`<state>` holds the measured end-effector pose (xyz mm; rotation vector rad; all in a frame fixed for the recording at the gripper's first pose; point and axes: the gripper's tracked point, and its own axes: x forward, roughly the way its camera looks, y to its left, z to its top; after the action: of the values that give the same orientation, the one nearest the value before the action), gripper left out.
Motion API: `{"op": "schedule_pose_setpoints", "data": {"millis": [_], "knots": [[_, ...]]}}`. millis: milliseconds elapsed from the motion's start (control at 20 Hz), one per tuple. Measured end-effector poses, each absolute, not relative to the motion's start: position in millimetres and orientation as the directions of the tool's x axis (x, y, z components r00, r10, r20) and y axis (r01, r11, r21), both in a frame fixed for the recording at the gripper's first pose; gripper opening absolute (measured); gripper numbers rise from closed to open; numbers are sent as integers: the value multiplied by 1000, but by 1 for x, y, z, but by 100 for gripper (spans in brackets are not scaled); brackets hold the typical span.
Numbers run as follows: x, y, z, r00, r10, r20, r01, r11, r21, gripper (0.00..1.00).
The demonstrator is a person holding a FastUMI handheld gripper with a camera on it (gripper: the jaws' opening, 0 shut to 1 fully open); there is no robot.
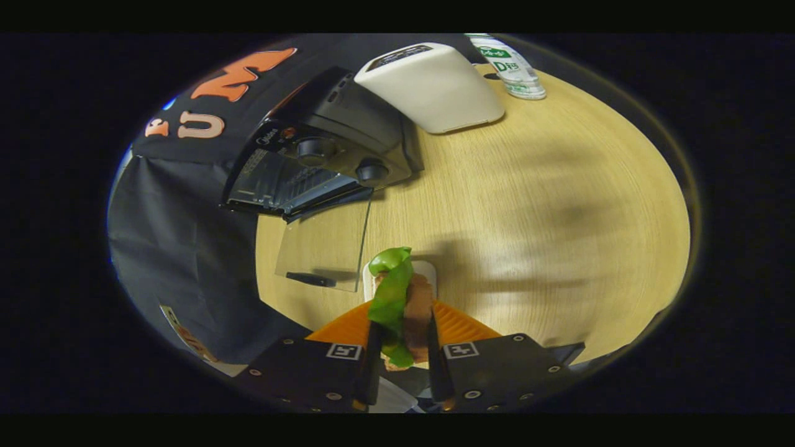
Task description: Open the toaster oven, put the food inside, and close the toaster oven door.
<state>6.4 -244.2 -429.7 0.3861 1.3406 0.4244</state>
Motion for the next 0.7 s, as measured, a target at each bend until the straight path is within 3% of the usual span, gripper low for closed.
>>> {"op": "schedule_pose_setpoints", "data": {"millis": [150,400,700], "knots": [[-7,-242,-424,163,477,-863,-97,879,467,27],[-6,-246,-398,223,425,-877,-86,905,417,27],[17,-257,-331,437,373,-819,11,908,420,27]]}}
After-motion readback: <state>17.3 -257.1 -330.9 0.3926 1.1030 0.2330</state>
